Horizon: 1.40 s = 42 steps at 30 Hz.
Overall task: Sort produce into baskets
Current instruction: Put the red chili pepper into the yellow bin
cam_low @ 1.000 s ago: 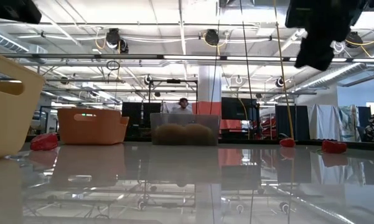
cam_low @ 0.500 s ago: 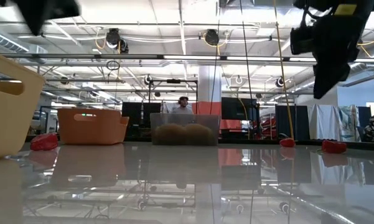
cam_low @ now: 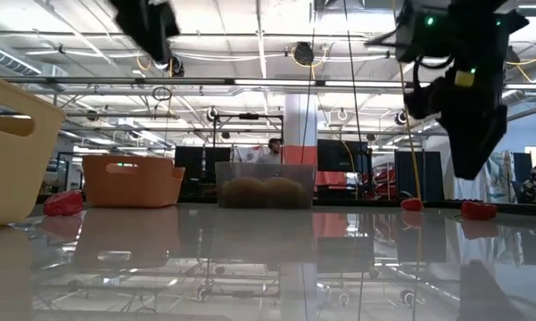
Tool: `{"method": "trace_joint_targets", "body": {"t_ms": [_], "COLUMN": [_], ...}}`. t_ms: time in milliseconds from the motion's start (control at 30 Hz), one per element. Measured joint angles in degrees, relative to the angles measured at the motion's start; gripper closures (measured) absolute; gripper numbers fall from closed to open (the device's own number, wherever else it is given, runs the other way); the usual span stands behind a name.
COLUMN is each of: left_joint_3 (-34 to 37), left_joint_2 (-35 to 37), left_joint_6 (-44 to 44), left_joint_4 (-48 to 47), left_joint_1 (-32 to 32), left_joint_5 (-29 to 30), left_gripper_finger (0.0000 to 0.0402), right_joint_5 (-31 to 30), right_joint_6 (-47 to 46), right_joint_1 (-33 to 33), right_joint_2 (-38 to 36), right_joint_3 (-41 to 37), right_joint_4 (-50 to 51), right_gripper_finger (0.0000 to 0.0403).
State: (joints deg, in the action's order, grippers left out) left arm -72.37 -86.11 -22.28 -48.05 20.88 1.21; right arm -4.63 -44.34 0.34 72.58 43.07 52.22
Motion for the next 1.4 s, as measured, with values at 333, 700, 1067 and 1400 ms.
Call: {"method": "trace_joint_targets", "body": {"t_ms": [333, 700, 1067, 1400], "left_joint_3": [16.25, 18.4, 18.4, 18.35], "left_joint_2": [11.31, 11.2, 11.49, 17.76], "left_joint_6": [-5.76, -6.96, -5.45, -2.33], "left_joint_4": [15.55, 20.81, 20.44, 17.49], "left_joint_1": [-3.66, -3.66, -3.66, -4.41], "left_joint_5": [-0.94, 1.06, 1.25, 5.35], "left_gripper_finger": [0.0195, 0.0195, 0.0195, 0.0195], "right_joint_5": [0.63, 3.4, 3.21, 6.5], "right_joint_6": [2.3, -1.52, -5.18, -4.17], "right_joint_1": [-2.92, -3.28, -3.26, -2.19], "right_joint_2": [5.44, 5.22, 4.59, 3.8], "right_joint_3": [-4.53, -9.22, -9.35, -3.19], "right_joint_4": [-5.3, -12.28, -12.15, -21.25], "right_gripper_finger": [0.0123, 0.0154, 0.0252, 0.0319]}}
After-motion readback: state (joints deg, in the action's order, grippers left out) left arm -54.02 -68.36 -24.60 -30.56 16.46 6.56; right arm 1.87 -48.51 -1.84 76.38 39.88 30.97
